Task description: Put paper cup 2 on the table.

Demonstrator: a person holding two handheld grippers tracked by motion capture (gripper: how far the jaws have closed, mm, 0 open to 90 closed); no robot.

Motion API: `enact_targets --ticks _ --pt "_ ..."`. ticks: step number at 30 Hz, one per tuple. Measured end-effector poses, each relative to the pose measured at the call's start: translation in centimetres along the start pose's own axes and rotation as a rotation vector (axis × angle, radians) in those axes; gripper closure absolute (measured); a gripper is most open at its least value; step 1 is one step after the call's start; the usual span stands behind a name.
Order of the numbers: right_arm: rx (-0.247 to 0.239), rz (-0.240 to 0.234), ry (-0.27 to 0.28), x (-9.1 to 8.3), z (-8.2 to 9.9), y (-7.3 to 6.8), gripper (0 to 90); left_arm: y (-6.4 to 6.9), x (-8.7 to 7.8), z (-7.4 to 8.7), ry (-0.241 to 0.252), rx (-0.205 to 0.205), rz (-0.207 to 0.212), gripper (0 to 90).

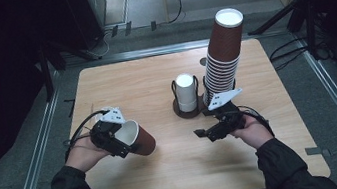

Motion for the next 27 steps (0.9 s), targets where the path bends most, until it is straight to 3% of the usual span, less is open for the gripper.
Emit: enact_targets --ticks 7,27 --pt "-0.005 -0.002 -0.014 0.2 0.2 0.0 18.9 -0.8 -0.8 1.3 -0.024 -0.013 -0.023 9.0" --pt "-0.008 -0.001 -0.025 0.4 0.3 0.0 18.9 -2.5 -2.5 5.6 -0.153 -0.056 -0.098 8.4"
Point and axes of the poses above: each handheld gripper's, and its own axes: x roughly forward along the jaws, z roughly out of its underside, y roughly to its right, the point moved 9 cm from there along x, roughly forward along the jaws, and after that the axes turned 1 degree about -z, right-handed, at the moved point
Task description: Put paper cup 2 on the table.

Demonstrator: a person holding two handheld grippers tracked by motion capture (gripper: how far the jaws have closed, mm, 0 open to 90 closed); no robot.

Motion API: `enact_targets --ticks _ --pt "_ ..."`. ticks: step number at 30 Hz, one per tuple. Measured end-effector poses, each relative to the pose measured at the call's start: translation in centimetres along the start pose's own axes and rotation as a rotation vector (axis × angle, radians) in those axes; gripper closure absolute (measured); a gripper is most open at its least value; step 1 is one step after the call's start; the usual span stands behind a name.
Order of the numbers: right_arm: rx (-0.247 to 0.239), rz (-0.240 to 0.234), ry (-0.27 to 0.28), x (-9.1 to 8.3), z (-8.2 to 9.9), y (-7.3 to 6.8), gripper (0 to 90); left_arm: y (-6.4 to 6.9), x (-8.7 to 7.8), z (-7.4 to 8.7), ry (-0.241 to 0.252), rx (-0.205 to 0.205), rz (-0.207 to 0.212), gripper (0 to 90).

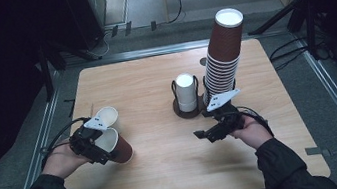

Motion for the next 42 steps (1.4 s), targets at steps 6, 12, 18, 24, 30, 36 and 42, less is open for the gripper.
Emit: enact_targets --ticks 6,12,18,24,30,36,42 --pt "0.007 0.002 0.003 -0.1 0.0 0.2 18.9 -0.9 -0.3 0.9 -0.023 -0.035 -0.034 8.0" --pt "0.006 0.002 0.000 0.0 0.0 0.1 18.9 -1.8 -0.3 1.7 -0.072 -0.063 -0.089 7.7" --pt "0.004 0.002 -0.001 0.0 0.0 0.1 18.9 -2.3 -0.3 1.8 -0.084 -0.042 -0.187 6.9" --pt "0.003 0.002 -0.001 0.0 0.0 0.1 18.9 -2.3 0.1 2.1 -0.113 -0.060 -0.177 6.9" --pt "0.004 0.001 -0.001 0.0 0.0 0.1 18.9 -2.3 0.4 1.9 -0.112 -0.061 -0.172 6.4" --pt "0.000 0.000 -0.001 0.0 0.0 0.1 18.9 -2.3 0.5 1.8 -0.104 -0.071 -0.168 4.6" --pt "0.003 0.000 -0.002 0.0 0.1 0.1 18.9 -2.0 0.5 1.6 -0.090 -0.070 -0.137 0.0"
Point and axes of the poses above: each handheld gripper's, and its own axes: x roughly forward along the jaws, z roughly out of its underside, y roughly to its right, the point moved 9 cm from there along x, roughly forward along the jaws, and after that the axes turned 1 degree about -z, right-handed, at the moved point
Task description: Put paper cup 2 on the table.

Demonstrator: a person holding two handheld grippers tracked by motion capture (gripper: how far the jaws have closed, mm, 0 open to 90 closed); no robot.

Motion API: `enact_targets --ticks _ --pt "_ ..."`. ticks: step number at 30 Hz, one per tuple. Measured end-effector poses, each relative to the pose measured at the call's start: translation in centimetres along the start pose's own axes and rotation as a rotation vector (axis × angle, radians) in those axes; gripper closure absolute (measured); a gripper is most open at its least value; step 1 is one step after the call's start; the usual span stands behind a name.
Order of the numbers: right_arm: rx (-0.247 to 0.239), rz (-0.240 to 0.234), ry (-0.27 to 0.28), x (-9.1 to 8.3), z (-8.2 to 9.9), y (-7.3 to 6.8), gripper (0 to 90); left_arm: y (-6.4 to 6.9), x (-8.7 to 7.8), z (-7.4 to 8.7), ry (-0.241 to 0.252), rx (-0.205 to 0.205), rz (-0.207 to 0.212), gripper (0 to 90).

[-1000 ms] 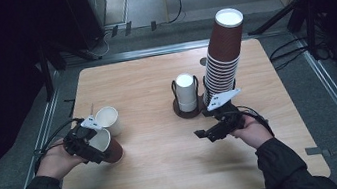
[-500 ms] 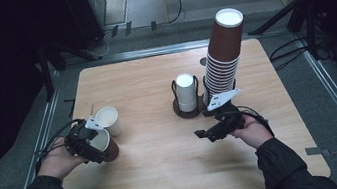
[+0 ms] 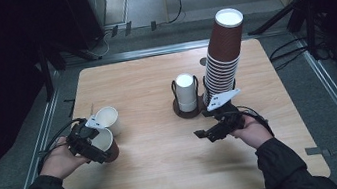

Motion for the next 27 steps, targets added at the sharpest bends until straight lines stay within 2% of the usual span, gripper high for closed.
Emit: enact_targets --ticks 7,12,17,23,27 --pt "-0.001 0.000 -0.001 0.0 0.0 0.0 18.9 0.0 -0.7 -0.3 0.033 -0.018 0.025 0.0" --pt "-0.004 -0.001 -0.003 0.0 0.1 0.1 18.9 -0.1 -1.7 -0.6 0.062 -0.027 0.027 0.0" --pt "-0.003 -0.002 -0.005 0.0 0.1 0.1 18.9 -0.1 -2.9 -1.3 0.100 -0.034 0.024 0.0" --pt "0.002 -0.004 -0.011 0.0 0.3 0.0 18.9 0.0 -3.7 -2.1 0.139 -0.063 0.045 0.0" --pt "-0.003 -0.005 -0.017 0.0 0.5 -0.1 18.9 0.1 -4.1 -3.3 0.177 -0.075 0.054 0.0"
Point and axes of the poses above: each handheld gripper's, and its own axes: x roughly forward along the jaws, z roughly out of its underside, y roughly to its right, the point moved 9 cm from there along x, roughly forward along the jaws, and after that the axes turned 1 degree about -z, right-handed, at the moved point
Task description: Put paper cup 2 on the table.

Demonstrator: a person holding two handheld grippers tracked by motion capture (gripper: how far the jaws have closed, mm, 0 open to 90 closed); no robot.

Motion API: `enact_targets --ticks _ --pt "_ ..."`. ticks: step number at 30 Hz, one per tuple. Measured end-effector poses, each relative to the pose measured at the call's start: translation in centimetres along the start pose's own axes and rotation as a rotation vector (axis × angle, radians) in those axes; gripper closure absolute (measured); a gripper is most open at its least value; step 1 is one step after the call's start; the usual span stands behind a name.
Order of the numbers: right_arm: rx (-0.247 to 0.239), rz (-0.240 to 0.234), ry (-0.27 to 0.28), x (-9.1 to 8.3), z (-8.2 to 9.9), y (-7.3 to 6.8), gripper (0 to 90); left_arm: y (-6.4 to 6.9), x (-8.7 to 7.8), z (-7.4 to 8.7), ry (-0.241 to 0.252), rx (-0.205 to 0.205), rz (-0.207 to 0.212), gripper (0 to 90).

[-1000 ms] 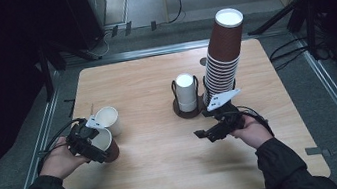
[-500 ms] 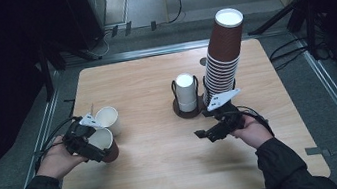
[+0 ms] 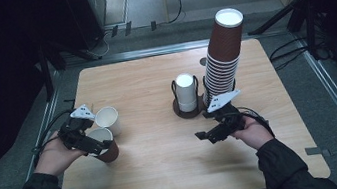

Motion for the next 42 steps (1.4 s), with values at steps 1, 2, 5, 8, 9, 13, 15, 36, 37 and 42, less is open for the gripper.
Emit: enact_targets --ticks 1,2,5,8,9,13,15,36,37,42 --pt "-0.001 -0.001 0.001 0.0 0.0 0.0 18.9 0.1 0.0 -0.2 0.002 0.003 0.005 0.0" --pt "0.002 0.002 0.004 0.0 0.0 0.1 18.9 0.1 0.0 -0.4 0.006 0.003 0.002 0.0" --pt "0.002 0.003 0.000 0.0 0.2 0.0 18.9 0.2 0.1 -1.0 0.014 -0.003 -0.004 0.0" --pt "0.004 0.006 -0.004 -0.1 0.3 -0.1 18.9 0.6 0.2 -1.8 0.027 -0.006 0.008 0.0" --pt "0.002 0.005 -0.002 -0.1 0.3 -0.2 18.9 0.8 0.3 -2.0 0.036 -0.006 0.018 0.0" --pt "0.000 0.003 -0.007 0.1 0.3 -0.5 18.9 1.6 0.7 -3.0 0.045 0.011 0.039 0.0" --pt "-0.006 0.001 -0.010 0.2 0.4 -0.6 18.9 1.9 1.0 -3.4 0.045 0.024 0.042 0.0" --pt "0.026 -0.026 0.011 0.1 0.8 -1.5 18.8 6.5 5.3 -8.0 0.038 0.118 0.092 0.0" --pt "0.020 -0.029 0.011 0.2 0.8 -1.6 18.8 6.7 5.5 -8.2 0.039 0.119 0.093 0.0" --pt "0.015 -0.030 0.007 0.2 0.8 -1.6 18.8 8.4 6.3 -9.0 0.041 0.158 0.101 0.0"
Point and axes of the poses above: each handheld gripper's, and its own axes: x roughly forward along the jaws, z roughly out of its underside, y roughly to its right, the point moved 9 cm from there along x, roughly forward along the jaws, and after that the axes turned 1 degree about -z, right-handed, at the moved point
